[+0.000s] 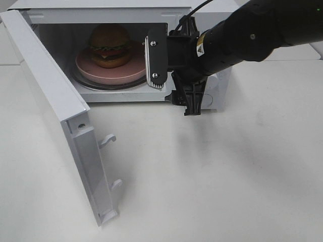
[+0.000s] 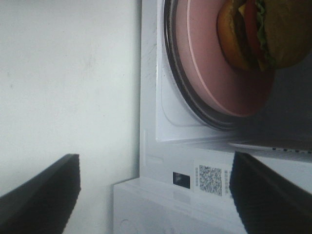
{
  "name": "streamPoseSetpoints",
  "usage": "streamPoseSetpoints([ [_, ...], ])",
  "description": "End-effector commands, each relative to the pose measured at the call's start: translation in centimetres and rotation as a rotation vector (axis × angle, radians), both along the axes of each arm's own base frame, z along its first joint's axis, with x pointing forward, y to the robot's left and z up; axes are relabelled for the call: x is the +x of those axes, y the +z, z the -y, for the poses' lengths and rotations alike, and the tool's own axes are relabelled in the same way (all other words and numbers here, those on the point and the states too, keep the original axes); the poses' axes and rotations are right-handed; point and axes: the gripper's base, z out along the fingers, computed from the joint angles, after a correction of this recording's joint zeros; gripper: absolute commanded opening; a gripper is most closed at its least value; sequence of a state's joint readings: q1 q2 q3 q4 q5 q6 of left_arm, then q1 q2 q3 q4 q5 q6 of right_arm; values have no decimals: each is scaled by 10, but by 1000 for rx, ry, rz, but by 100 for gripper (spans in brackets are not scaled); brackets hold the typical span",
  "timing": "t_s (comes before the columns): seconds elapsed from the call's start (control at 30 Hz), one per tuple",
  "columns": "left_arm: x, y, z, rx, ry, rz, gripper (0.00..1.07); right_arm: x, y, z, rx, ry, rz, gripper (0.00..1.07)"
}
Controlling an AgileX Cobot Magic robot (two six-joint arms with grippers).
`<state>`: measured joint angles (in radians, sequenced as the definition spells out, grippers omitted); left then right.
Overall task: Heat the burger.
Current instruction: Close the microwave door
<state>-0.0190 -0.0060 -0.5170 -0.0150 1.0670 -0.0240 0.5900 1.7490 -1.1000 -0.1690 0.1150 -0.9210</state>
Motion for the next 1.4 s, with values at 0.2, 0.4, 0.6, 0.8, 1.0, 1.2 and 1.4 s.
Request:
streamPoseSetpoints([
  [0.2,-3,-1,0,1,4,15,98,-22,12,21,44,-65,-22,80],
  [0.4,-3,-1,0,1,4,15,98,-37,19,32,98,-122,-44,79],
  [0.6,-3,-1,0,1,4,15,98,-56,26,46,183,-268,-138,78],
  [0.8,-3,-1,0,1,4,15,98,-71,33,58,254,-498,-291,76],
  [1.0,-3,-1,0,1,4,15,98,-80,39,65,293,-624,-357,76],
  [1.2,-3,-1,0,1,4,15,98,-103,60,83,345,-786,-420,76],
  [1.4,-3,-1,0,1,4,15,98,-127,81,100,357,-854,-438,76],
])
